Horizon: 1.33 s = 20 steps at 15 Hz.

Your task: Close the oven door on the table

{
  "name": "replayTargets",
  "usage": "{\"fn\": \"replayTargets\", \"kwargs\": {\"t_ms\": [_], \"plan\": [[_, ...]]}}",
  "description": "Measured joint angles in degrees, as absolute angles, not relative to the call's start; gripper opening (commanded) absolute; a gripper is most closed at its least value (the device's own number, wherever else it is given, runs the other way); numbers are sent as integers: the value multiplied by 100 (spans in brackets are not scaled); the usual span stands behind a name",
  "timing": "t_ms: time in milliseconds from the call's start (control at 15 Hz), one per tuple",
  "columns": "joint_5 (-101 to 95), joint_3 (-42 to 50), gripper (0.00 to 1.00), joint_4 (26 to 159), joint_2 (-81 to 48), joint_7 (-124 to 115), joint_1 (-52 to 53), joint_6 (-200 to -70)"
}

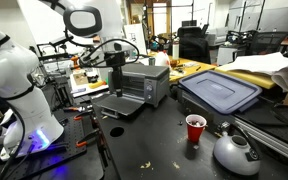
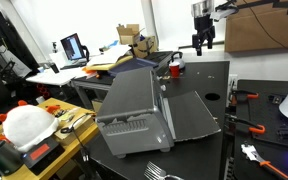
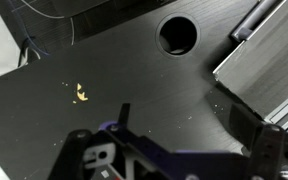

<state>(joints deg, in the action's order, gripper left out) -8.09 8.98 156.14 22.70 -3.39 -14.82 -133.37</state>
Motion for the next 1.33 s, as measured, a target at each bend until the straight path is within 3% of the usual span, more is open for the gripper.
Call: {"fn": "replayTargets", "kwargs": {"t_ms": [600, 1333], "plan": [[1820, 1872, 100, 15281, 877, 1613, -1225, -13226], [3529, 1729, 100, 14852, -822, 3243, -1442, -12632]]}}
